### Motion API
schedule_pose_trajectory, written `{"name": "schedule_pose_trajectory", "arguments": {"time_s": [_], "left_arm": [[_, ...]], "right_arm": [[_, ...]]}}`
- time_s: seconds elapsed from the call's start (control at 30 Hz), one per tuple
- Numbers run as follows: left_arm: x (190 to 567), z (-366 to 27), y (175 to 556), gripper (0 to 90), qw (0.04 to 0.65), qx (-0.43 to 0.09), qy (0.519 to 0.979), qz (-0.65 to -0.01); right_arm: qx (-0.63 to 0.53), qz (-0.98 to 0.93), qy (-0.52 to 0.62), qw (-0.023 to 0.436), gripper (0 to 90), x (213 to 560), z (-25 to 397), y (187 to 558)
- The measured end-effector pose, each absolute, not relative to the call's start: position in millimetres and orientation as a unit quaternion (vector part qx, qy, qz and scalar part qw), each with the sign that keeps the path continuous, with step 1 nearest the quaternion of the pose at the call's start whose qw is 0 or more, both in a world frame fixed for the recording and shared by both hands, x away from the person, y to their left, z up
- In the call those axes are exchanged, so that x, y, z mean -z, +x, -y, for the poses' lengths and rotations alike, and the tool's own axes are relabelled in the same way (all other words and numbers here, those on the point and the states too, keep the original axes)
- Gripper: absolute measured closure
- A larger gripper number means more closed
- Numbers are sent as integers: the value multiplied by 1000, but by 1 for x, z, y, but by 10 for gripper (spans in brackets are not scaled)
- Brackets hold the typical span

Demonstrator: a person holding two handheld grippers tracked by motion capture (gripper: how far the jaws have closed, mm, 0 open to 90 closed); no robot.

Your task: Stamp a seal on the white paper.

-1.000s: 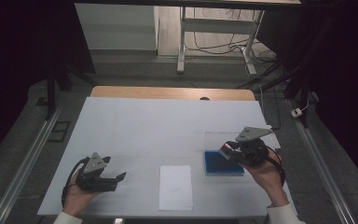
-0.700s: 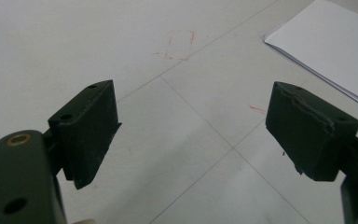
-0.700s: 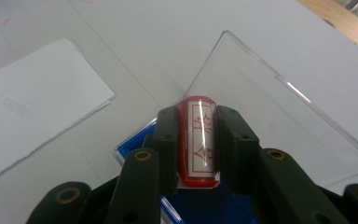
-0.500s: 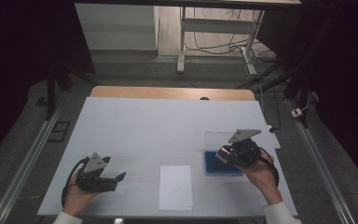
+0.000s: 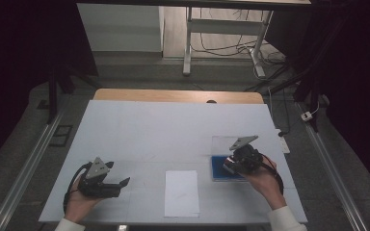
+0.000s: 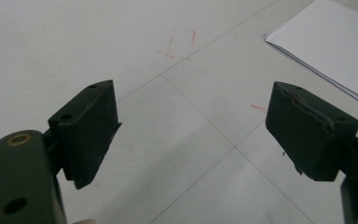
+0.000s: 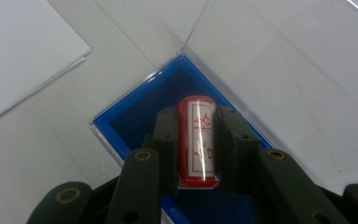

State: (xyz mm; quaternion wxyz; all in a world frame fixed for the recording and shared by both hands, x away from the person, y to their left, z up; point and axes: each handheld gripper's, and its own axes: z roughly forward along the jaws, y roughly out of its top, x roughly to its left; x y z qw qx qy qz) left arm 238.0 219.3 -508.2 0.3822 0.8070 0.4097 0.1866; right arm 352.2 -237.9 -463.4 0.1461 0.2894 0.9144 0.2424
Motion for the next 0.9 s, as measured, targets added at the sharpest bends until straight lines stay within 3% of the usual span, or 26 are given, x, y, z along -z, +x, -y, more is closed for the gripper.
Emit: {"name": "schedule_pose_trajectory", "arguments": {"time_s": [0.9], "left_arm": [[507, -217, 236, 171, 382, -187, 808, -409]], "right_arm": [[-215, -919, 289, 160, 710, 470, 231, 349]]}}
